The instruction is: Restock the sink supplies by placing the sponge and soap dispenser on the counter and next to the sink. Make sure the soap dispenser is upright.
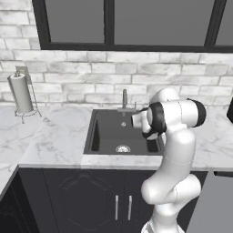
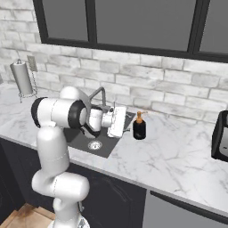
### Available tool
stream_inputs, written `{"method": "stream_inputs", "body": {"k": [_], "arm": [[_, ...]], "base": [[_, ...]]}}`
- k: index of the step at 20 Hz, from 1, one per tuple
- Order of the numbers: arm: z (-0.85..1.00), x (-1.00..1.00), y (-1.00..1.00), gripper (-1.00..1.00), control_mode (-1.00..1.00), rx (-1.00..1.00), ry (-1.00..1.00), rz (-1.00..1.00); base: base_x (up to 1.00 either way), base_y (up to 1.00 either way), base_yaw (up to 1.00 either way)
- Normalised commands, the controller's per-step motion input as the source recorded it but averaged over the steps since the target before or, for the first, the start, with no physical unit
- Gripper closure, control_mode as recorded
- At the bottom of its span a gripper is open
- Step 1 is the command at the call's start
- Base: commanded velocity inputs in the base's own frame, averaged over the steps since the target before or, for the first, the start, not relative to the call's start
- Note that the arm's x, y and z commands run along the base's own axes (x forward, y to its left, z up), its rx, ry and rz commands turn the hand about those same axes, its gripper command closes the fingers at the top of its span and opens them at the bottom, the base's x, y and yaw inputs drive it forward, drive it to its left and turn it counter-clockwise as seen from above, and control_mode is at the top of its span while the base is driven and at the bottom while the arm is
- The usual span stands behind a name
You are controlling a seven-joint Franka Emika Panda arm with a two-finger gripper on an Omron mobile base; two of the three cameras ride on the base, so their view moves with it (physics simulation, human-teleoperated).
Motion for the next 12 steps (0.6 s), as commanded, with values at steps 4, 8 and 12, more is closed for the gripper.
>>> {"method": "stream_inputs", "body": {"k": [4, 8, 12], "arm": [[0.33, -0.32, 0.13, -1.00, -1.00, 0.00, -0.13, 0.00], [0.53, -0.91, 0.33, -1.00, -1.00, 0.00, -0.18, 0.00], [0.58, -0.97, 0.47, -1.00, -1.00, 0.00, -0.17, 0.00]], "base": [[0.00, 0.00, 0.00], [0.00, 0.00, 0.00], [0.00, 0.00, 0.00]]}}
